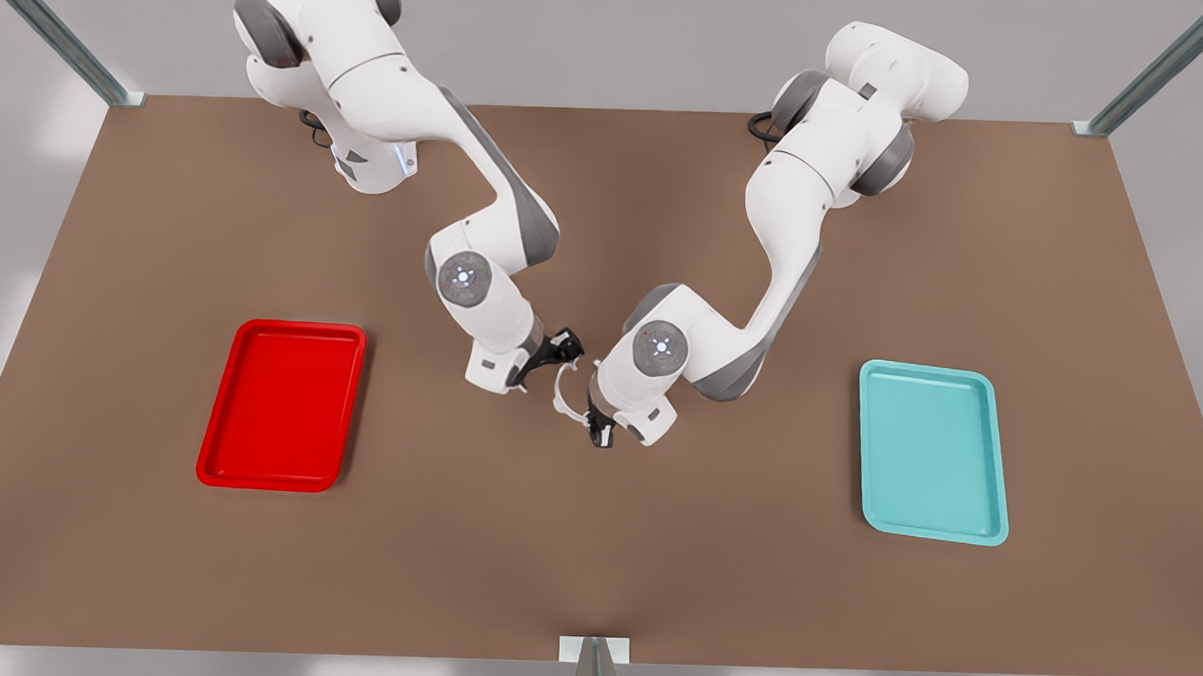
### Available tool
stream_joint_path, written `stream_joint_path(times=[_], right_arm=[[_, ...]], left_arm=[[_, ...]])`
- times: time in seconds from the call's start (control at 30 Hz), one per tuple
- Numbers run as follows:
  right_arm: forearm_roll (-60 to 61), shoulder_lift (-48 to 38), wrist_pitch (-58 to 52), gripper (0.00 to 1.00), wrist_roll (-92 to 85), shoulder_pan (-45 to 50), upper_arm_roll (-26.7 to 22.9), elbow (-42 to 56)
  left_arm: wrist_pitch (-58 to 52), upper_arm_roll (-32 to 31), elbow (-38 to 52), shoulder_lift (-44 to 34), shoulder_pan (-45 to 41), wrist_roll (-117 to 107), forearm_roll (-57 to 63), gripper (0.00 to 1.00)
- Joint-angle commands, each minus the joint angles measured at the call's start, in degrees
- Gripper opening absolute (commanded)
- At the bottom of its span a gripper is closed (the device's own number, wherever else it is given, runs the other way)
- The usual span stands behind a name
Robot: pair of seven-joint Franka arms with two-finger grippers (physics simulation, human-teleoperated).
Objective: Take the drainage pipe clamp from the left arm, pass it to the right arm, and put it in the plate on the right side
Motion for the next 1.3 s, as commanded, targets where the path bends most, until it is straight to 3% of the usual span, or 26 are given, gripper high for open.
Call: stream_joint_path(times=[0.0,0.9,0.93,1.03,1.1,1.13,1.27], right_arm=[[0.49,0.3,0.87,1.0,1.7,0.01,0.0,0.21],[0.58,5.66,0.96,0.99,0.73,1.76,0.0,1.44],[0.67,5.66,0.96,0.94,0.73,1.76,0.0,1.44],[0.58,6.45,1.93,0.48,0.65,1.94,0.0,1.44],[0.49,6.45,1.93,0.27,0.56,1.76,0.0,1.53],[0.58,6.54,1.93,0.22,0.56,1.67,0.0,1.79],[0.67,6.45,1.93,0.21,0.56,1.59,0.0,1.88]], left_arm=[[-0.03,-0.01,0.03,-0.1,-0.01,-8.62,0.11,0.21],[-0.64,-0.89,-0.06,-0.27,0.34,-8.45,0.11,0.21],[-0.56,-0.89,-0.06,-0.27,0.25,-8.45,0.11,0.21],[-0.56,-0.89,-0.06,-0.27,0.25,-8.62,0.11,0.21],[-0.64,-0.89,-0.06,-0.36,0.25,-8.62,0.11,0.21],[-0.64,-0.89,-0.06,-0.27,0.34,-8.62,0.11,0.97],[-0.73,-0.72,-0.14,-0.27,0.52,-8.71,0.02,1.0]])
